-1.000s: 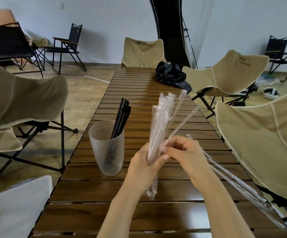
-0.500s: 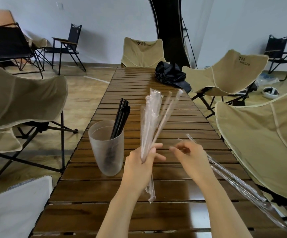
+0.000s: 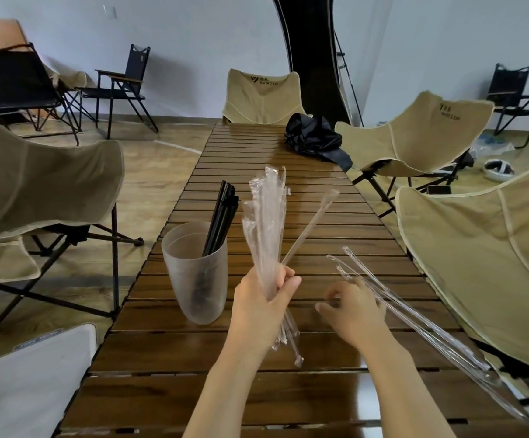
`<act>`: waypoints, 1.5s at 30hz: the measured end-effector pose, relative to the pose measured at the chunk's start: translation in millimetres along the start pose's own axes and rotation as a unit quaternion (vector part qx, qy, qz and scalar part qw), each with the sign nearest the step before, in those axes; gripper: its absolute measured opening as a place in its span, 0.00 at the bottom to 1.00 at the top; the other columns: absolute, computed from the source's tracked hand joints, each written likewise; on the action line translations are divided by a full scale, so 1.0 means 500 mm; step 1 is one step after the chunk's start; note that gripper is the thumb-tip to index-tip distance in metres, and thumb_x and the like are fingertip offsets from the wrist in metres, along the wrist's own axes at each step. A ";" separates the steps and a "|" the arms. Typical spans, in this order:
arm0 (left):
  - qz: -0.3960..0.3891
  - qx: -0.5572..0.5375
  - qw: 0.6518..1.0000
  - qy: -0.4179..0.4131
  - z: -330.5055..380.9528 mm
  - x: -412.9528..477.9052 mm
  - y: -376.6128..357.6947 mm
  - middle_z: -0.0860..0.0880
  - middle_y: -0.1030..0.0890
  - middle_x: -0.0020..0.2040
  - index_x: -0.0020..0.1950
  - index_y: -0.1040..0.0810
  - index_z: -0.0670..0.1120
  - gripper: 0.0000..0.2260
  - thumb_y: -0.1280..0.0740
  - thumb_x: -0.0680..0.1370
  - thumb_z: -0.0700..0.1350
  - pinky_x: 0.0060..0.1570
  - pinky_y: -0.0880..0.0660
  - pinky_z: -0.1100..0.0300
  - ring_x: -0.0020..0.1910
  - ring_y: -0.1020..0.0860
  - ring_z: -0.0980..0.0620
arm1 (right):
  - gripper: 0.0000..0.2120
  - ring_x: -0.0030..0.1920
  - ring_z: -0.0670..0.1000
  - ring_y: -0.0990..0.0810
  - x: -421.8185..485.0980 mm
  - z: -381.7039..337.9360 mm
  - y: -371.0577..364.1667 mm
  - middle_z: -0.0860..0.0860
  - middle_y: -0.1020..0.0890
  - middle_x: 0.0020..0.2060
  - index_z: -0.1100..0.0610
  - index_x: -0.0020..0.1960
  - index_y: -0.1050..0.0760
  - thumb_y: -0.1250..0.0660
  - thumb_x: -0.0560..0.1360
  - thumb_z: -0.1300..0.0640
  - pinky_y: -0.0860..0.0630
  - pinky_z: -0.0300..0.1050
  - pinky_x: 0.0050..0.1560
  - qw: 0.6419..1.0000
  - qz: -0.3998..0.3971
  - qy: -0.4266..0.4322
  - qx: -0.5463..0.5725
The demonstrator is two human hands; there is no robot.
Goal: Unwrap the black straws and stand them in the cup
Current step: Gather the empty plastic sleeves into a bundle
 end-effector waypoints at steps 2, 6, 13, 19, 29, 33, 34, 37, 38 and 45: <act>0.001 -0.005 1.000 0.000 0.004 0.000 -0.001 0.50 0.20 0.43 0.35 0.29 0.53 0.12 0.32 0.76 0.42 0.51 0.25 0.65 0.48 0.20 0.55 | 0.18 0.70 0.54 0.37 -0.002 0.019 -0.002 0.51 0.32 0.67 0.47 0.62 0.27 0.33 0.74 0.44 0.42 0.56 0.69 0.999 0.000 -0.026 -0.031; -0.001 0.009 1.000 0.004 0.007 0.000 -0.001 0.48 0.20 0.45 0.38 0.28 0.53 0.10 0.33 0.76 0.43 0.52 0.24 0.64 0.49 0.20 0.54 | 0.32 0.76 0.59 0.49 -0.004 0.066 -0.004 0.57 0.41 0.75 0.51 0.73 0.41 0.35 0.74 0.42 0.45 0.61 0.71 0.993 -0.018 -0.105 -0.048; -0.008 0.020 1.000 0.005 0.005 0.001 -0.001 0.51 0.19 0.43 0.37 0.28 0.55 0.10 0.33 0.77 0.45 0.43 0.26 0.75 0.45 0.20 0.58 | 0.31 0.75 0.60 0.46 -0.011 0.097 -0.012 0.57 0.37 0.73 0.57 0.73 0.41 0.38 0.76 0.44 0.45 0.62 0.71 0.982 -0.040 -0.171 -0.063; -0.006 0.010 1.000 -0.002 0.003 0.002 0.000 0.51 0.20 0.41 0.38 0.27 0.55 0.09 0.33 0.77 0.45 0.42 0.25 0.74 0.43 0.20 0.57 | 0.17 0.71 0.56 0.36 -0.003 0.076 -0.023 0.52 0.27 0.66 0.52 0.64 0.27 0.38 0.77 0.49 0.44 0.62 0.69 0.984 -0.079 -0.154 -0.051; -0.008 0.018 1.000 -0.008 -0.007 0.005 0.000 0.49 0.20 0.43 0.45 0.24 0.50 0.02 0.33 0.77 0.44 0.40 0.26 0.75 0.44 0.21 0.60 | 0.14 0.47 0.52 0.24 -0.011 -0.001 -0.010 0.47 0.23 0.43 0.53 0.62 0.27 0.35 0.77 0.53 0.30 0.53 0.62 0.990 -0.093 -0.075 0.073; -0.012 0.016 1.000 -0.001 -0.012 0.006 -0.001 0.51 0.20 0.42 0.42 0.25 0.52 0.05 0.33 0.77 0.44 0.40 0.26 0.74 0.43 0.21 0.60 | 0.17 0.52 0.49 0.21 -0.017 -0.046 0.012 0.54 0.20 0.59 0.54 0.65 0.25 0.34 0.77 0.61 0.26 0.38 0.50 0.978 -0.070 0.013 0.198; -0.011 0.017 1.000 -0.001 -0.012 0.006 0.000 0.51 0.20 0.41 0.40 0.26 0.53 0.07 0.32 0.77 0.44 0.40 0.25 0.73 0.42 0.21 0.60 | 0.17 0.54 0.49 0.20 -0.018 -0.054 0.020 0.54 0.20 0.58 0.54 0.64 0.24 0.34 0.76 0.63 0.25 0.39 0.51 0.976 -0.055 0.032 0.209; -0.014 0.028 1.000 0.002 -0.013 0.007 -0.002 0.53 0.20 0.39 0.37 0.28 0.56 0.10 0.31 0.76 0.46 0.41 0.24 0.70 0.41 0.21 0.60 | 0.18 0.52 0.44 0.20 -0.020 -0.081 0.043 0.50 0.18 0.55 0.53 0.62 0.22 0.36 0.75 0.67 0.25 0.30 0.48 0.959 -0.035 0.090 0.268; -0.018 0.026 0.999 0.005 -0.015 0.007 -0.004 0.53 0.20 0.39 0.38 0.27 0.56 0.09 0.30 0.75 0.47 0.43 0.23 0.67 0.41 0.20 0.59 | 0.18 0.51 0.42 0.20 -0.022 -0.088 0.049 0.49 0.17 0.54 0.53 0.61 0.22 0.36 0.75 0.69 0.25 0.28 0.46 0.948 -0.037 0.103 0.298; -0.045 -0.007 0.999 0.001 -0.014 0.006 -0.013 0.52 0.21 0.36 0.42 0.25 0.48 0.12 0.29 0.70 0.55 0.42 0.23 0.62 0.37 0.21 0.58 | 0.12 0.46 0.46 0.15 -0.032 -0.116 0.087 0.49 0.14 0.42 0.55 0.47 0.20 0.33 0.72 0.71 0.20 0.38 0.45 0.865 -0.013 0.163 0.474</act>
Point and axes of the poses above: each hand's wrist, its own x-axis towards the middle knuckle, its own y-axis out of the back of the hand, z = x × y, the point moved 8 cm from there along x, towards the middle knuckle
